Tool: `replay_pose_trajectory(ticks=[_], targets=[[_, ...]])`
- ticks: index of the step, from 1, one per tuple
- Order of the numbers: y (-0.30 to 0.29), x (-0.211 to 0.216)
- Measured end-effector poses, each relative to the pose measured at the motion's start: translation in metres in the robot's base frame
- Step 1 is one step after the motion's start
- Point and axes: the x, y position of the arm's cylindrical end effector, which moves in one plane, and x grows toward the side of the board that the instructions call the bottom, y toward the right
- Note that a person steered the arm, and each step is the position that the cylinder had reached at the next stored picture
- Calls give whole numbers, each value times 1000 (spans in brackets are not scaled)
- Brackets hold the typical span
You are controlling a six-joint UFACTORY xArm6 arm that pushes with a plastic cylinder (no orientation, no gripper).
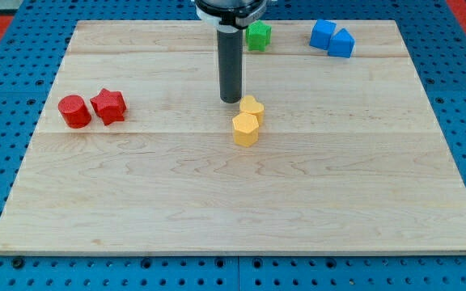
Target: Move the yellow hexagon to the bottom of the red star
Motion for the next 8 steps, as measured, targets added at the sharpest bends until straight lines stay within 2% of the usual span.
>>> replay_pose_trajectory(ticks=[1, 2, 3, 4, 5, 6, 7, 8], targets=[[2, -15], [52, -18], [105, 25], [47, 55], [-37, 57], [-32, 76], [0, 109], [-75, 131]])
